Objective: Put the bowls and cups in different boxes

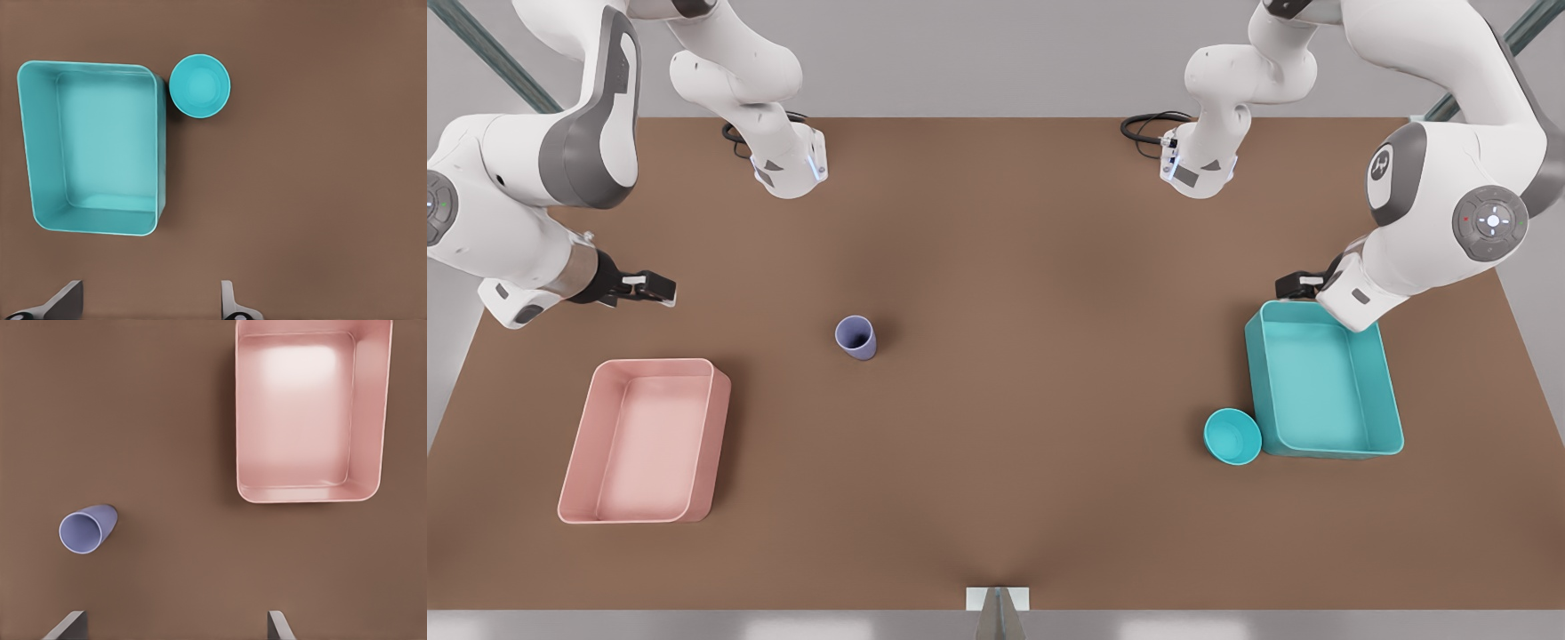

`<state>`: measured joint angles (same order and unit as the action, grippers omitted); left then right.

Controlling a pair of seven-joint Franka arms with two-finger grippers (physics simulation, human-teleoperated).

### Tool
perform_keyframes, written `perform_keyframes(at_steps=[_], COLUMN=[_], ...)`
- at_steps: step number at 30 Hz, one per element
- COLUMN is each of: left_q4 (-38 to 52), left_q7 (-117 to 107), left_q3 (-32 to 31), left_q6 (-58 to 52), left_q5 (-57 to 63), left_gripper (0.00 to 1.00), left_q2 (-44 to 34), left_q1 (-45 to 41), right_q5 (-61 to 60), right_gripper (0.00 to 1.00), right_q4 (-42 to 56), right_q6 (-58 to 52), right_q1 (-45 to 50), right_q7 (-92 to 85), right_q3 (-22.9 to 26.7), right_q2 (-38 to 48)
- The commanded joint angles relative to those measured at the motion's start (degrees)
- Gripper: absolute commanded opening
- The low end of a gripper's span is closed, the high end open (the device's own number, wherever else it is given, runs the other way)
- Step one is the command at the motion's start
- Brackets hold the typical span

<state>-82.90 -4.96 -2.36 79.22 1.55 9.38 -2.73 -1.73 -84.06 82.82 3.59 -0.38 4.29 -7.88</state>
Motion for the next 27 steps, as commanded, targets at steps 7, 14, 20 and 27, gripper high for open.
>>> perform_keyframes(at_steps=[7,14,20,27], left_q4=[4.66,6.08,1.69,-0.33], left_q7=[-1.45,-1.45,-1.98,-3.39], left_q3=[0.34,0.34,0.34,0.34], left_q6=[20.96,43.82,44.44,44.09], left_q5=[6.53,7.77,12.07,11.72], left_gripper=[1.0,1.0,1.0,0.28], left_q2=[19.43,33.51,36.41,37.64], left_q1=[-6.76,-5.18,-5.27,-5.27], right_q5=[-0.55,-1.43,-1.52,-3.46], right_gripper=[1.0,1.0,1.0,1.0], right_q4=[0.91,-14.1,-25.28,-33.89], right_q6=[3.39,22.1,36.53,44.44], right_q1=[9.68,14.87,15.75,18.39], right_q7=[0.82,12.95,13.13,15.41], right_q3=[-0.16,-0.07,-0.16,-0.16], right_q2=[-7.59,-9.79,-6.71,-5.39])
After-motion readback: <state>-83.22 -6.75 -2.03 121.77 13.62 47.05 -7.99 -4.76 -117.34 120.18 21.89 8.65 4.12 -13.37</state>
